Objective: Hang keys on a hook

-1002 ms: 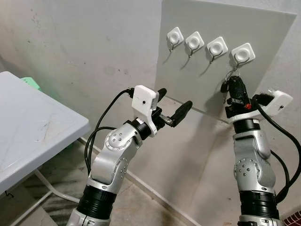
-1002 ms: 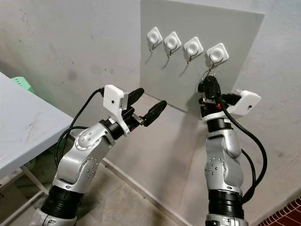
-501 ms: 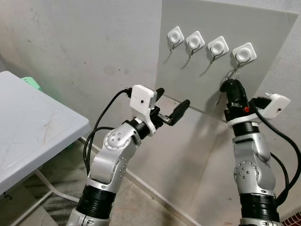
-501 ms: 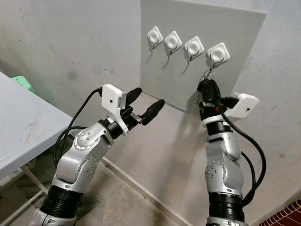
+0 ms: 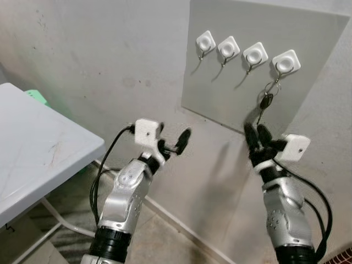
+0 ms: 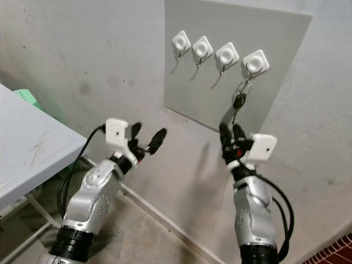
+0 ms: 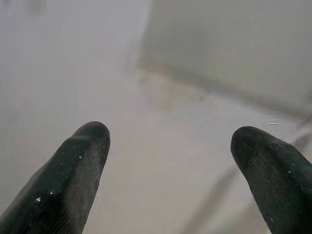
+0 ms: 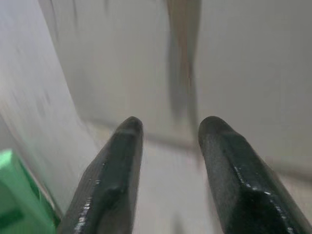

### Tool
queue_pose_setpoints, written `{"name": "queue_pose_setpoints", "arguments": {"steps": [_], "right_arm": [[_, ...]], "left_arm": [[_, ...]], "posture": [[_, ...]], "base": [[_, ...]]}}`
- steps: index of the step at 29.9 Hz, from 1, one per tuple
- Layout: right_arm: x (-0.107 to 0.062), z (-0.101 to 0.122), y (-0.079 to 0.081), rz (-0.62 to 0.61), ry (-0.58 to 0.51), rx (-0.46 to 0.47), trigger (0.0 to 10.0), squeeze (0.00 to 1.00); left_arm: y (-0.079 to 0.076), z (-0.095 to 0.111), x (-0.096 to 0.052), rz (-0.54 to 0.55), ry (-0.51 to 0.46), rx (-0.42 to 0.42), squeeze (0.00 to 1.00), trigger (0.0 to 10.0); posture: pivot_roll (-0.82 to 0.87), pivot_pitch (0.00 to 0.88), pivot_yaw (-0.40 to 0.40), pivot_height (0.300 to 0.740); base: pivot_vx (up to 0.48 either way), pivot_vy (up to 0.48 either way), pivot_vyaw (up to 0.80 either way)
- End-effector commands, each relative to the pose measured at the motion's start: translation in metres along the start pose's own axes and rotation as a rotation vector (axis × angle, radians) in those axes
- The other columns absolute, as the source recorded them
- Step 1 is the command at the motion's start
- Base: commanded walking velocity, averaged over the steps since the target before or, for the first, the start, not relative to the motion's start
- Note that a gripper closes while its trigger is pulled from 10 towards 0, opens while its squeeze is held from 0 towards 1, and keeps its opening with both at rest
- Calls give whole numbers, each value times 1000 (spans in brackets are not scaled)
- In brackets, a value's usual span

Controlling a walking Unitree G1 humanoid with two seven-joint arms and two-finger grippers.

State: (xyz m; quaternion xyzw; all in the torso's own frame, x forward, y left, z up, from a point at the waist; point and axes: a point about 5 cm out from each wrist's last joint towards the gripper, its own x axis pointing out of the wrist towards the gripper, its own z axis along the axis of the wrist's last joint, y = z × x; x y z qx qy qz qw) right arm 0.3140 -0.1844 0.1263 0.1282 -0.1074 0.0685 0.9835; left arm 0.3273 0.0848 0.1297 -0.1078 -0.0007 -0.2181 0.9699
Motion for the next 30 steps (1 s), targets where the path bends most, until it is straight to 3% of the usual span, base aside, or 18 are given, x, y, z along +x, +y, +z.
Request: {"name": "queue_pose_setpoints", "arguments": {"steps": [1,6,7,8,10,13,16,18,20,23,24,26,28,30], "right_arm": [[-4,-10,-1,-5,29,-22,10000,1000],[-19,-39,-8,-26,145,-71,10000,1000],[-33,-62,-15,-52,251,-86,10000,1000],[-33,-62,-15,-52,251,-86,10000,1000],[-52,-86,-21,-74,377,-127,10000,1000],[-76,-108,-29,-111,508,-159,10000,1000],[-100,-124,-38,-165,635,-220,10000,1000],[-120,-134,-46,-221,731,-257,10000,1000],[-124,-135,-48,-226,748,-279,10000,1000],[-145,-145,-50,-249,852,-214,10000,1000],[-163,-151,-53,-299,915,-156,10000,0],[-177,-156,-55,-330,970,-148,10000,0],[-195,-160,-57,-373,1038,-138,10000,0],[-211,-163,-59,-398,1111,-184,10000,0]], "left_arm": [[9,-15,-4,46,41,23,0,10000],[30,-53,-19,163,133,11,0,10000],[36,-73,-30,176,213,152,0,10000],[36,-73,-30,176,213,152,0,10000],[45,-99,-45,228,333,104,0,10000],[48,-126,-65,244,490,143,0,10000],[51,-144,-83,289,573,98,0,10000],[54,-155,-97,345,649,151,0,10000],[53,-157,-99,352,654,154,0,10000],[50,-168,-112,338,705,165,0,10000],[49,-179,-129,348,781,155,0,10000],[49,-186,-140,347,827,157,0,10000],[48,-192,-153,371,844,23,0,10000],[50,-196,-163,400,865,-3,0,10000]], "posture": [[-27,0,-19,740],[-23,0,-22,740],[-22,0,-25,740],[-22,0,-25,740],[-20,0,-26,740],[-24,0,-23,740],[-26,0,-19,740],[-28,0,-19,740],[-28,0,-19,740],[-29,0,-15,740],[-35,0,-12,740],[-39,0,-10,740],[-44,0,-8,740],[-41,0,-7,740]], "base": [[0,0,0],[0,0,0],[0,0,0],[0,0,0],[0,0,0],[0,0,0],[0,0,0],[0,0,0],[0,0,0],[0,0,0],[0,0,0],[0,0,0],[0,0,0],[0,0,0]]}}
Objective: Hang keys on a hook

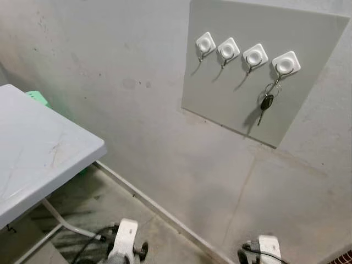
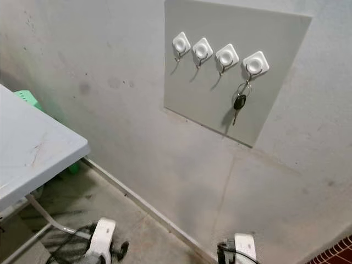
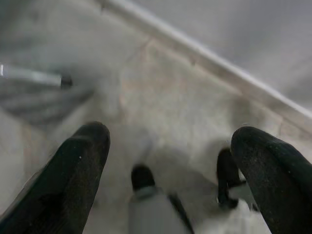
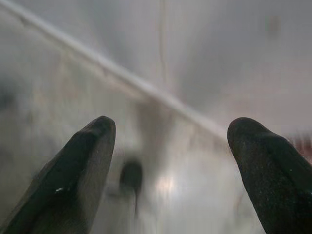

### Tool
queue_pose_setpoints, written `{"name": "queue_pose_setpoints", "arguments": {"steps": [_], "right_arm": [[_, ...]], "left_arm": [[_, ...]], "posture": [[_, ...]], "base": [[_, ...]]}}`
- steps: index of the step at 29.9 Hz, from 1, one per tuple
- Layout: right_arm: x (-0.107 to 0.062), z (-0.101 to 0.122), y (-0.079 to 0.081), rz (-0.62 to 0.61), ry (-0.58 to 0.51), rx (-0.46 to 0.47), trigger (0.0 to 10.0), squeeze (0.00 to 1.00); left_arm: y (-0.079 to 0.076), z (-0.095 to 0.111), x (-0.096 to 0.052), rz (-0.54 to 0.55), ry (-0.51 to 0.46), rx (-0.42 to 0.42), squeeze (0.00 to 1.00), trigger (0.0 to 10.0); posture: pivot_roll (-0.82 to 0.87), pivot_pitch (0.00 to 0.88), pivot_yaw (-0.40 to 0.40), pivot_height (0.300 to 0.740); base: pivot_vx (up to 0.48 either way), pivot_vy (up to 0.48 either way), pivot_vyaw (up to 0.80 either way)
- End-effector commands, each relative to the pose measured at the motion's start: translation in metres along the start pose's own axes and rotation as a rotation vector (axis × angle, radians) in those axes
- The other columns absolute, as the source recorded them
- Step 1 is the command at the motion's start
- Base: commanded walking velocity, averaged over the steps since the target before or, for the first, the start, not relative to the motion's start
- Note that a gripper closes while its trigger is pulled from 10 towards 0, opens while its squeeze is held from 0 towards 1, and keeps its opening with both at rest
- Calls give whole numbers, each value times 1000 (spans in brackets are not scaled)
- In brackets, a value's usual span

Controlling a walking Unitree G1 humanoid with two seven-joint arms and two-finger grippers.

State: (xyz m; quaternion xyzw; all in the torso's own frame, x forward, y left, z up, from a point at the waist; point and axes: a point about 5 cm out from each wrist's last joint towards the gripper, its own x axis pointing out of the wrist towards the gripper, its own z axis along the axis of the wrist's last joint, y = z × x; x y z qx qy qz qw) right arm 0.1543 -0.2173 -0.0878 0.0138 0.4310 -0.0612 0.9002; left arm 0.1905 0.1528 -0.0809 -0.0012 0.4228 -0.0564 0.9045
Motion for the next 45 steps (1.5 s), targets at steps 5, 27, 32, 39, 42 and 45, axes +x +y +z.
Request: {"name": "queue_pose_setpoints", "arguments": {"steps": [5,27,32,39,42,45], "right_arm": [[-9,-31,-8,-57,134,-8,10000,0],[-6,-30,11,8,144,-49,10000,0],[-6,-30,12,14,148,-66,10000,0],[-6,-30,14,39,153,-116,10000,0],[-6,-30,15,49,154,-132,10000,0],[-6,-30,16,51,157,-139,10000,0]], "left_arm": [[12,-11,-4,49,23,-115,0,10000],[5,0,0,-1,3,-116,0,10000],[-1,-2,0,-14,13,-112,0,10000],[-5,-3,0,-34,26,-64,0,10000],[-6,-5,0,-41,33,-51,0,10000],[-7,-7,0,-44,39,-50,0,10000]], "posture": [[-28,0,-17,740],[-33,0,-17,740],[-32,0,-18,740],[-29,0,-22,740],[-26,0,-22,740],[-23,0,-24,740]], "base": [[0,0,0],[0,0,36],[0,0,794],[0,0,794],[0,0,794],[0,0,794]]}}
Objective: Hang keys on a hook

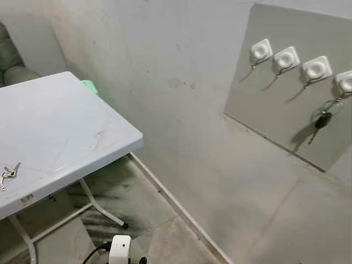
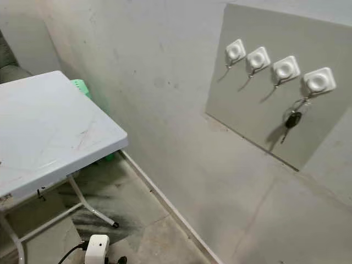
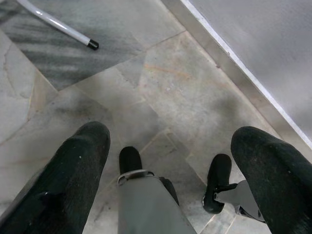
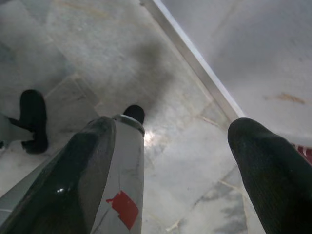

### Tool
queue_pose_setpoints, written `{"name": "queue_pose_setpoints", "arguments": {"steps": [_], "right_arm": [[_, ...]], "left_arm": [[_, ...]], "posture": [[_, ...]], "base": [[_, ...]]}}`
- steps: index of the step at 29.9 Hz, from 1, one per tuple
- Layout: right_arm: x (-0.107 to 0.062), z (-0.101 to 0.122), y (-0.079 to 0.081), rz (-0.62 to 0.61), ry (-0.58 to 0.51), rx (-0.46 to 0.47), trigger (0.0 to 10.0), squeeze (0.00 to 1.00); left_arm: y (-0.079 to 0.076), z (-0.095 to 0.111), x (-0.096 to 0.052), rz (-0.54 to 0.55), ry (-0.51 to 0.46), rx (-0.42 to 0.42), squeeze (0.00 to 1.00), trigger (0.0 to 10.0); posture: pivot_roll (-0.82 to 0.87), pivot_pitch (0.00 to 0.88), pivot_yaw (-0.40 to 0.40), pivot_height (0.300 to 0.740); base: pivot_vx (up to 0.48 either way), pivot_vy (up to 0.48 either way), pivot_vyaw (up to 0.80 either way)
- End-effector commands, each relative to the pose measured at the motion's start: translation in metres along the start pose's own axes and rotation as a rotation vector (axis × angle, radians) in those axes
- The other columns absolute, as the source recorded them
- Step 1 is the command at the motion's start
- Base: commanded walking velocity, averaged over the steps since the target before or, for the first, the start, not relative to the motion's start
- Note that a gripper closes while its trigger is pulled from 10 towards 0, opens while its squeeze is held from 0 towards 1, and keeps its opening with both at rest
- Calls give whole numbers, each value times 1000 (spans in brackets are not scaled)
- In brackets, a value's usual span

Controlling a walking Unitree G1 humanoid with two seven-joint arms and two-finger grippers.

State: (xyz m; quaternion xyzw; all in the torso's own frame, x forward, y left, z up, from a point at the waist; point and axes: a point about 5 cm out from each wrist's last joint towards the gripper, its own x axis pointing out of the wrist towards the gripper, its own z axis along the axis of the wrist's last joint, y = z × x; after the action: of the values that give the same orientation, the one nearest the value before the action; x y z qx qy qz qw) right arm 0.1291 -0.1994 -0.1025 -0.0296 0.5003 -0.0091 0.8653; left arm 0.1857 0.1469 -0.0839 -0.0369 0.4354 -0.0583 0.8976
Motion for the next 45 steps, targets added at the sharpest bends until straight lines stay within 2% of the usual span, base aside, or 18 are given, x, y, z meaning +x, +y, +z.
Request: {"name": "queue_pose_setpoints", "arguments": {"steps": [1,27,42,45], "right_arm": [[0,0,1,1,7,-10,10000,0],[0,0,2,9,10,-41,10000,0],[1,3,2,7,1,-26,10000,0],[1,4,1,7,-7,7,10000,0]], "left_arm": [[-1,-2,0,-10,16,16,0,10000],[-3,-3,0,-13,14,39,0,10000],[-2,-1,0,-9,11,21,0,10000],[-2,-1,0,-7,12,16,0,10000]], "posture": [[-20,0,-26,740],[-16,0,-30,740],[-18,0,-30,740],[-19,0,-30,740]], "base": [[0,0,794],[0,0,794],[0,0,794],[0,0,529]]}}
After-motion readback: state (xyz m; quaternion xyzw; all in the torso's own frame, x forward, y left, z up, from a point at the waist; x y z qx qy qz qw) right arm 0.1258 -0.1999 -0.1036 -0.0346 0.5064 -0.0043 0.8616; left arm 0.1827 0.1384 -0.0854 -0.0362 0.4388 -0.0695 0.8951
